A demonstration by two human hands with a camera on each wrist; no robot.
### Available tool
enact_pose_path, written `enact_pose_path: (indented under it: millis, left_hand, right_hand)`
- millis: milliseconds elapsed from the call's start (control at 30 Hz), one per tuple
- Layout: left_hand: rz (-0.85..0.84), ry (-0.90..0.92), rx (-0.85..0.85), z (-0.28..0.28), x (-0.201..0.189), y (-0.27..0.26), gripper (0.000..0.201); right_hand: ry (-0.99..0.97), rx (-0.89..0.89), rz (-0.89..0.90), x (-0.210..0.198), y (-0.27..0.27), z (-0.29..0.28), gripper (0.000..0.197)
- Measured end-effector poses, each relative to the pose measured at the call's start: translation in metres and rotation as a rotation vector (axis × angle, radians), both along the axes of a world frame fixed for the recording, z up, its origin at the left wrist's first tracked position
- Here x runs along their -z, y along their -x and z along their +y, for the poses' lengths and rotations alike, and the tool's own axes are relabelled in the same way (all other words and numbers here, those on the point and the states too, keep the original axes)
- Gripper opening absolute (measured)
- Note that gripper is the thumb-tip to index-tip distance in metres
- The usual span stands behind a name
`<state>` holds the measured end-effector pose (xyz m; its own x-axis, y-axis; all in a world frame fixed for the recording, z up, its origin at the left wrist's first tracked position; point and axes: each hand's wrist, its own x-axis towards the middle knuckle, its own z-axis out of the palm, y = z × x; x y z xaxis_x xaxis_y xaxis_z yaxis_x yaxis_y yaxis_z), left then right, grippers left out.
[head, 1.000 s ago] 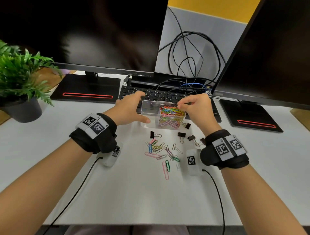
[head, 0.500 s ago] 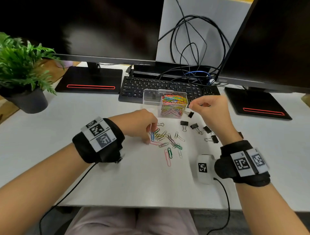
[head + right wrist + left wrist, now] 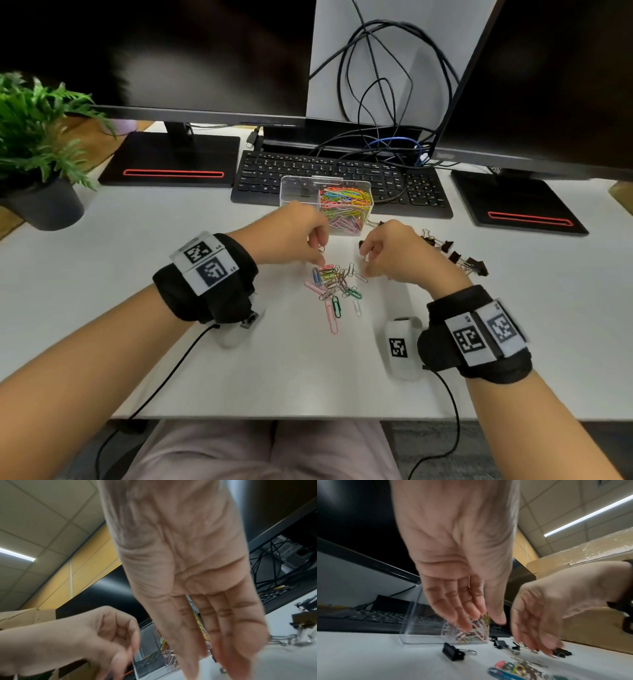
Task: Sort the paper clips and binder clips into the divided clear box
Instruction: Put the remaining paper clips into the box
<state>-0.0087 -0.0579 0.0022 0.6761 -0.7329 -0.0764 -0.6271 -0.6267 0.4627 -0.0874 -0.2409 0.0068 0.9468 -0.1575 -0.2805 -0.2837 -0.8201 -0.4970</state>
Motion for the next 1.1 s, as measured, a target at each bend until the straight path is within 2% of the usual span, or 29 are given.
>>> enact_pose_path:
  millis: [100,200,300,333,400,433,533,667,733,933,1100]
  left_hand:
    - [-0.144,0.145,-0.166,0.012,-0.007,-0.008,0.024]
    - [-0.237,0.273,-0.323,0.02,-0.013,-0.017,0.033]
    - [-0.207,0.261,-0.381,0.022,-0.01,-0.029,0.071]
    - [-0.161,0.248,-0.386,0.022,-0.007,-0.032,0.084]
    - [-0.079,0.204,-0.375,0.023,-0.001,-0.037,0.1]
    - [-0.054,0.171,-0.364,0.024,0.002,-0.04,0.102]
    - [-0.02,0.126,-0.346,0.025,0.007,-0.044,0.093]
    - [-0.039,0.176,-0.34,0.025,0.008,-0.046,0.071]
    - [-0.058,0.196,-0.343,0.025,0.008,-0.047,0.061]
    - [-0.036,0.204,-0.33,0.026,0.007,-0.048,0.06]
    - [-0.067,0.167,-0.341,0.025,0.006,-0.047,0.059]
  right_hand:
    - [0.076,-0.011,0.136,0.0,0.0,0.006,0.023]
    - [0.086,-0.015,0.162,0.002,-0.002,0.01,0.025]
    - [0.062,-0.098,0.162,0.004,-0.003,0.018,0.01]
    - [0.053,-0.134,0.145,0.005,-0.004,0.02,0.012]
    - [0.023,-0.173,0.12,0.008,-0.004,0.025,0.01]
    - [0.025,-0.195,0.095,0.008,-0.004,0.026,0.014]
    - [0.11,-0.197,0.098,0.006,-0.006,0.029,0.062]
    - [0.181,-0.293,0.147,0.003,-0.007,0.04,0.081]
    - [0.195,-0.33,0.161,0.005,-0.011,0.045,0.075]
    - [0.187,-0.351,0.072,0.006,-0.022,0.049,0.024]
    - [0.177,-0.357,0.011,0.01,-0.025,0.047,0.021]
